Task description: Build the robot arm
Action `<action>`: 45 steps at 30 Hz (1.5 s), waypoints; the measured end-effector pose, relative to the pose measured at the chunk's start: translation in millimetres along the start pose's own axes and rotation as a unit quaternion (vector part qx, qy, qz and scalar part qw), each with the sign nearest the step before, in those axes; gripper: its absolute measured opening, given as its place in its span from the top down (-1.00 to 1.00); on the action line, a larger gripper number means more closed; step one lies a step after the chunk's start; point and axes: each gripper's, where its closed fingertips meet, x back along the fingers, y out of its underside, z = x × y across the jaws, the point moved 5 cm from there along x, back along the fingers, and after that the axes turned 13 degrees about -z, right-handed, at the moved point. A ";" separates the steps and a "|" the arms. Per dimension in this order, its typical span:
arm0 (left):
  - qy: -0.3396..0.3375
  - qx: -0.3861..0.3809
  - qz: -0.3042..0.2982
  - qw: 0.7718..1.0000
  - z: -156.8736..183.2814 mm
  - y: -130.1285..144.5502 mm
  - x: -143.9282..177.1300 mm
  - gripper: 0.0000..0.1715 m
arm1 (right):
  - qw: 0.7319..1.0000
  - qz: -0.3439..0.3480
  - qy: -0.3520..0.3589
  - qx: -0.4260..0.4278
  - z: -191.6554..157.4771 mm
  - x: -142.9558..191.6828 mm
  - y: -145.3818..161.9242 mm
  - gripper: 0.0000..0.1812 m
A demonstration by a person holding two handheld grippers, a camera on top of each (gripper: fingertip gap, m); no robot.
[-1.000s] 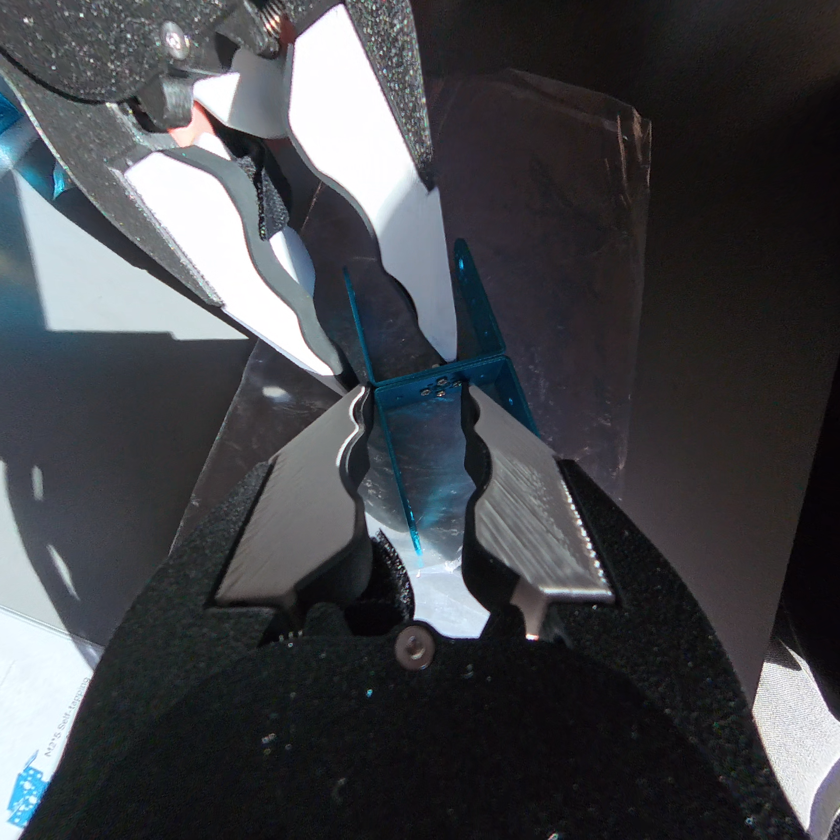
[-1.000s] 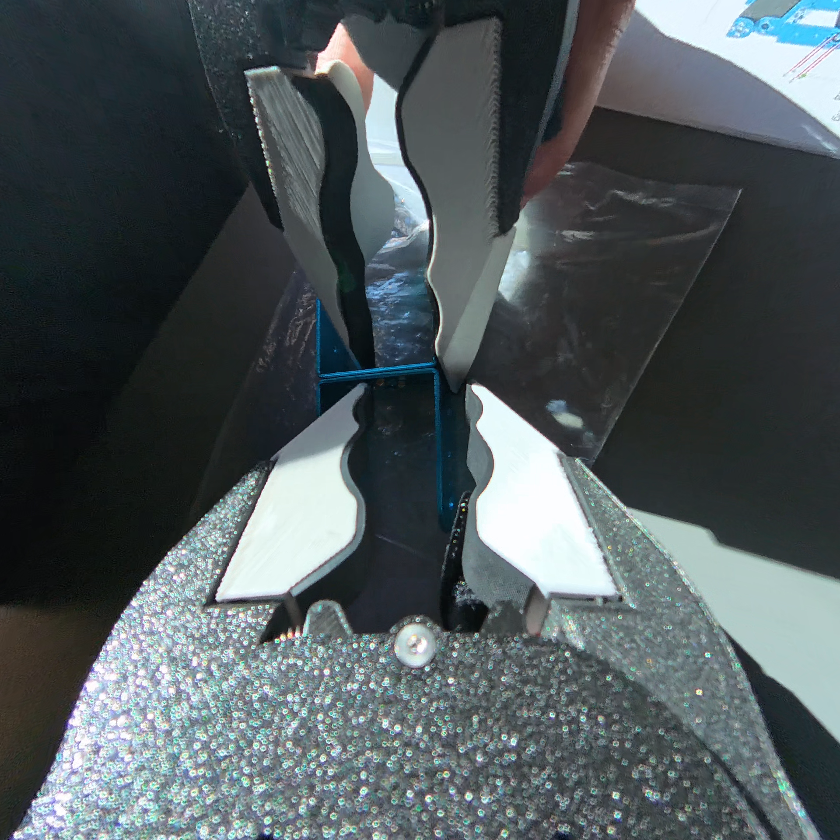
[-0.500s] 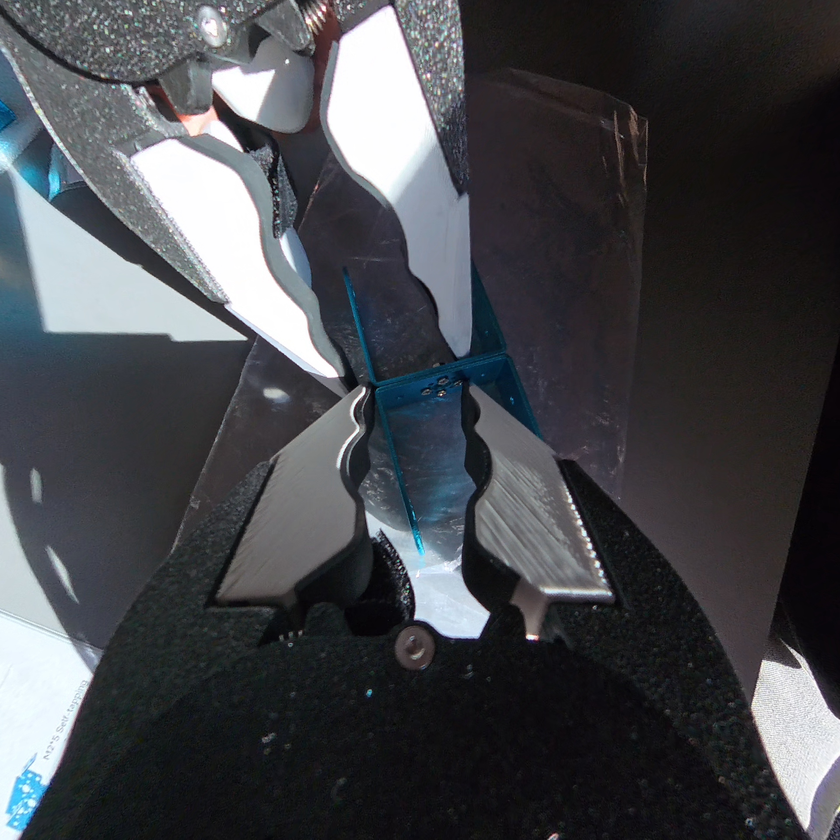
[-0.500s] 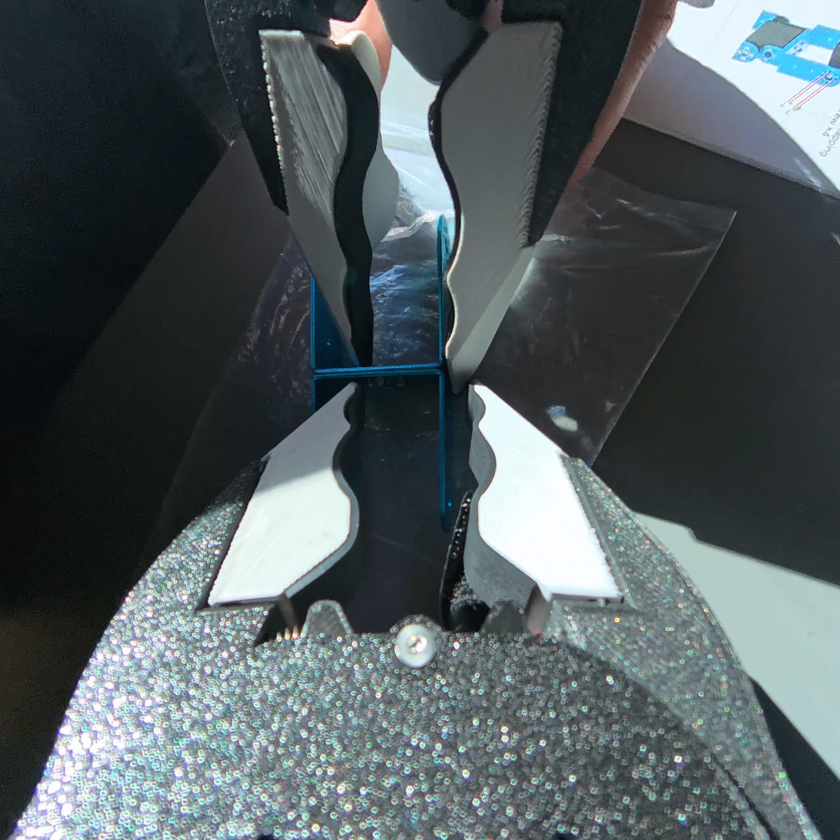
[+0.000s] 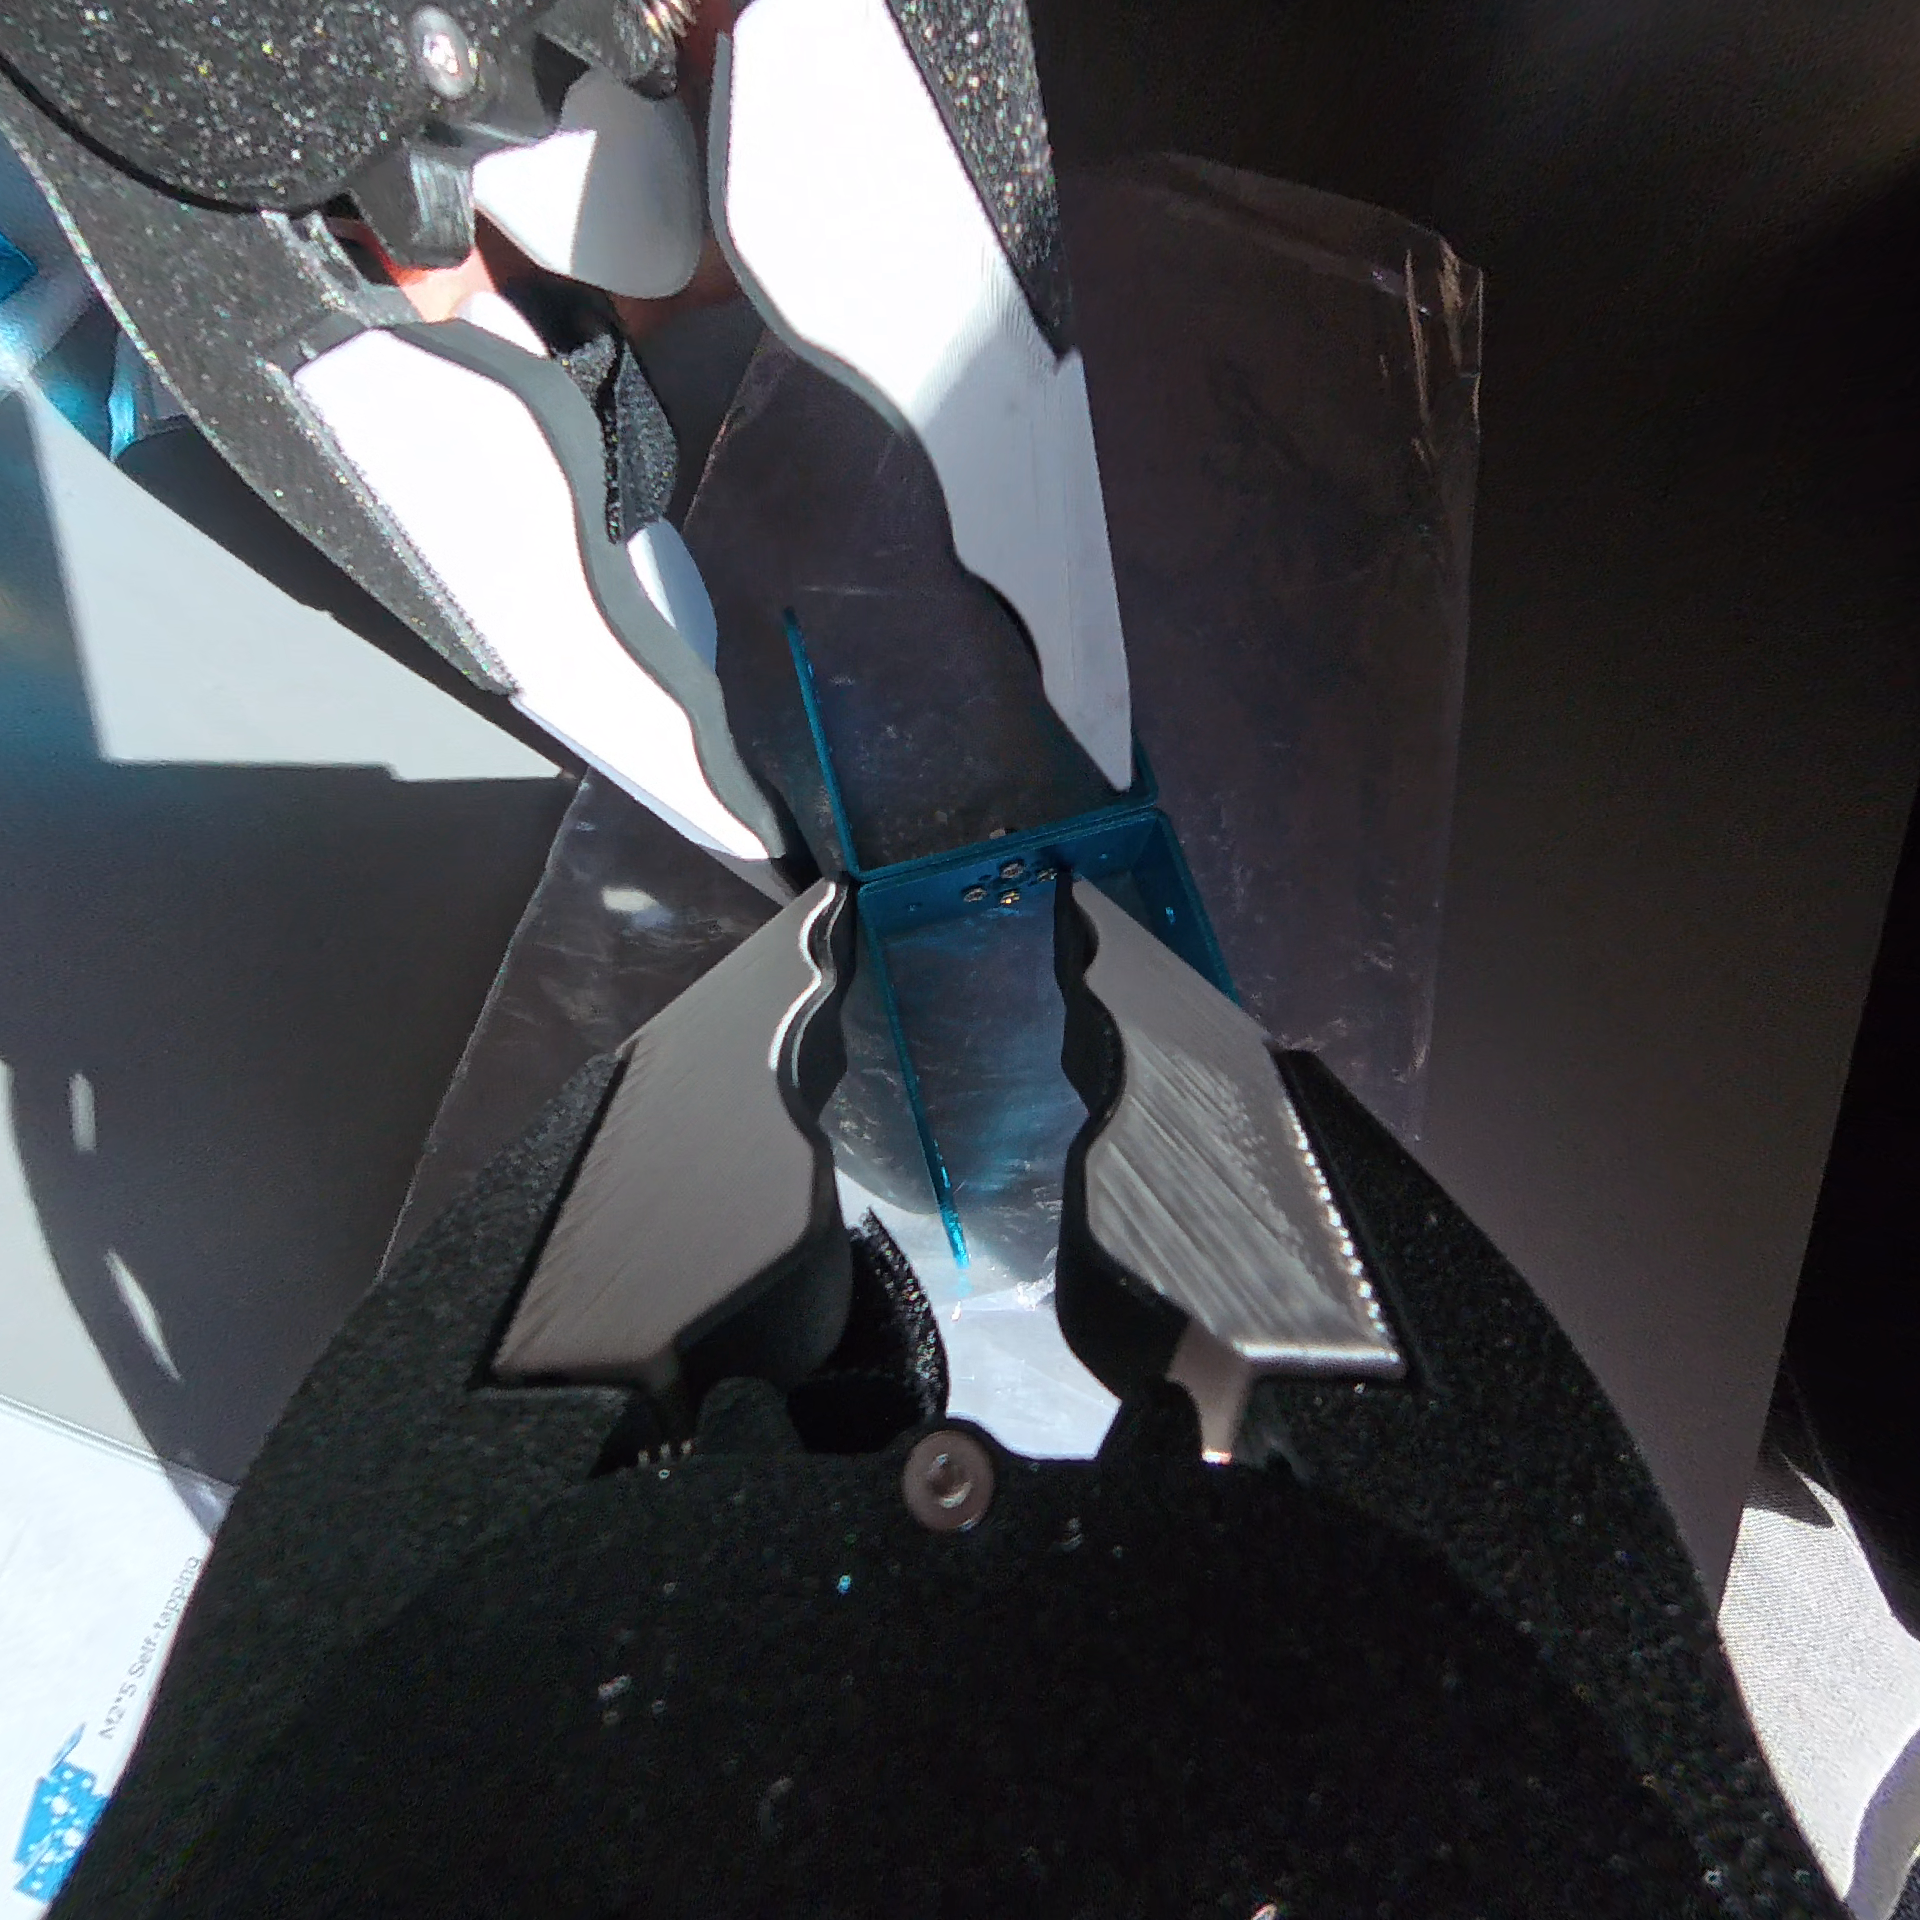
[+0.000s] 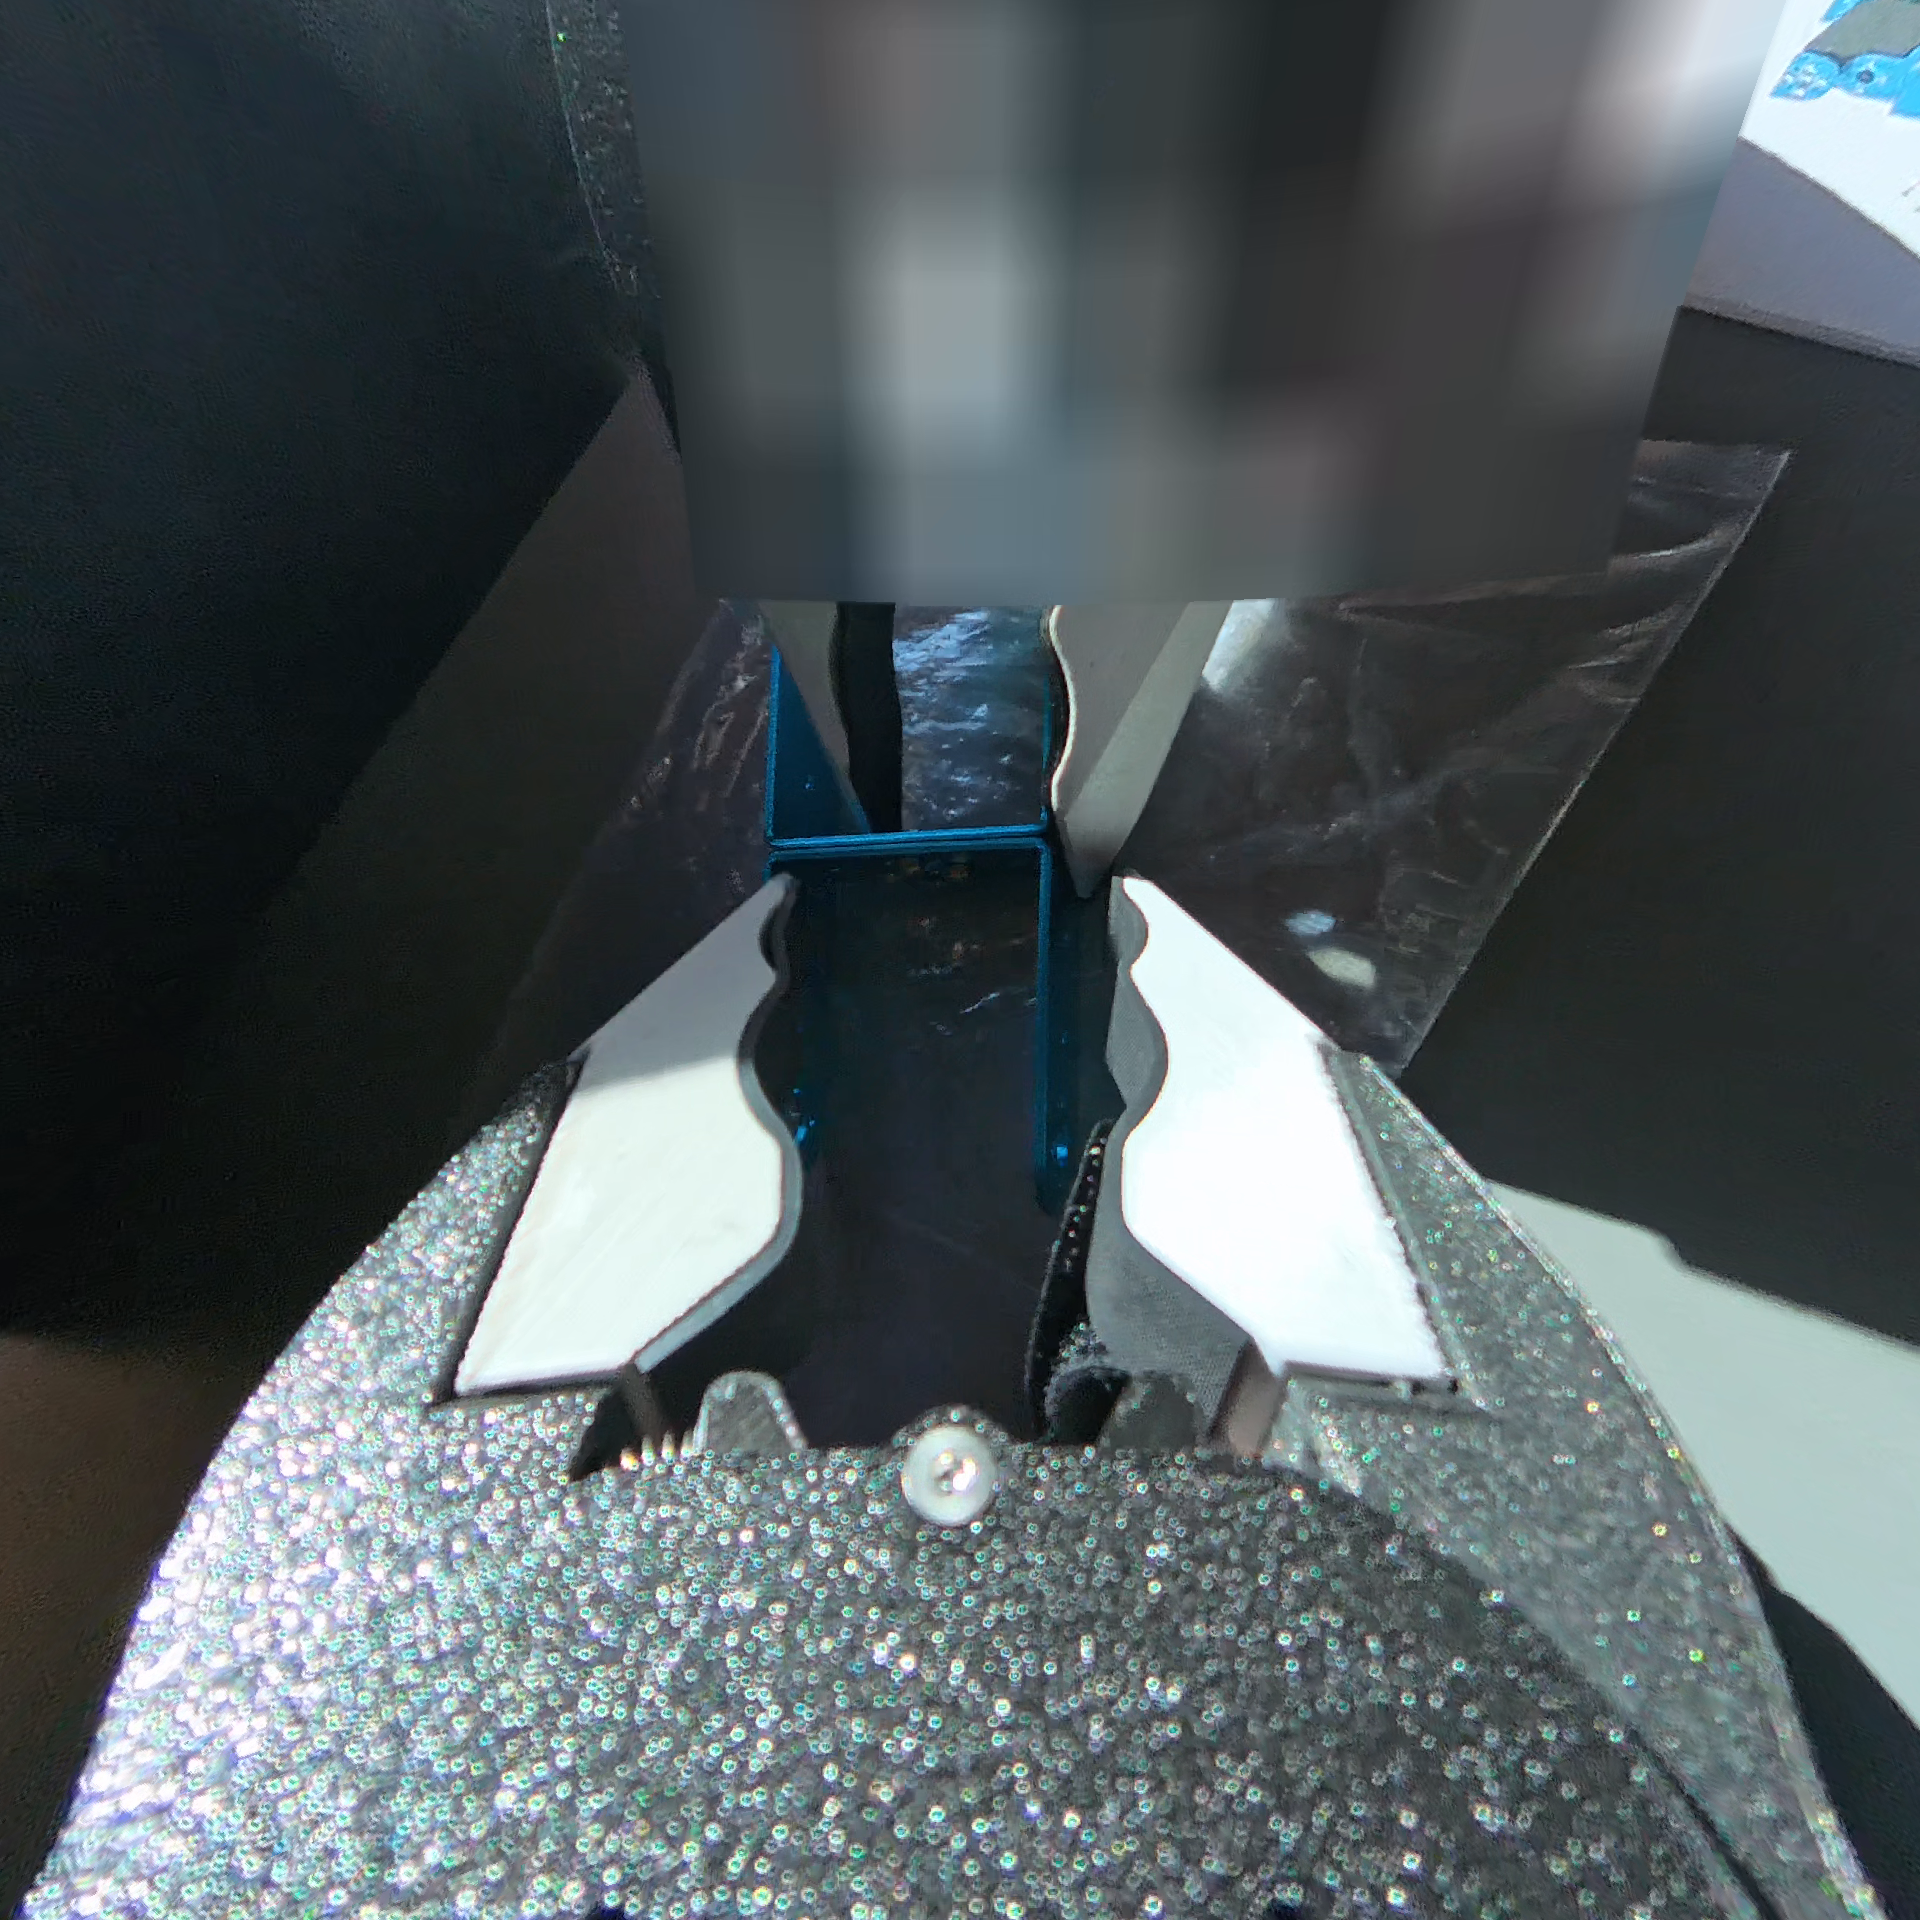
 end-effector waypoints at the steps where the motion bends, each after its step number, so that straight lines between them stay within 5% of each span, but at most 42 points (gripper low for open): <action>1: 0.000 0.000 0.000 1.000 0.1 0.0 0.0 0.57 | 1.000 -0.002 0.011 -0.003 1.6 -0.3 -0.6 0.42; 7: -0.001 -0.001 0.000 1.000 0.4 0.1 0.1 0.57 | 0.998 -0.020 0.061 0.013 3.3 -1.9 -1.9 0.50; 18: -0.003 0.000 0.000 1.000 -0.8 0.6 0.0 0.57 | 1.000 0.002 0.003 -0.023 8.1 0.8 -0.8 0.58; 24: -0.001 -0.002 -0.001 1.000 -1.4 0.9 -0.2 0.57 | 1.000 -0.004 0.005 0.001 0.8 0.2 0.3 0.40; 32: -0.007 -0.004 -0.003 1.000 -3.8 2.5 -0.1 0.66 | 0.996 -0.036 0.081 0.024 0.7 -3.2 -2.2 0.49; 45: -0.010 -0.005 -0.004 1.000 -8.0 3.7 -0.3 0.66 | 1.000 -0.007 0.007 -0.013 5.8 0.3 -1.0 0.57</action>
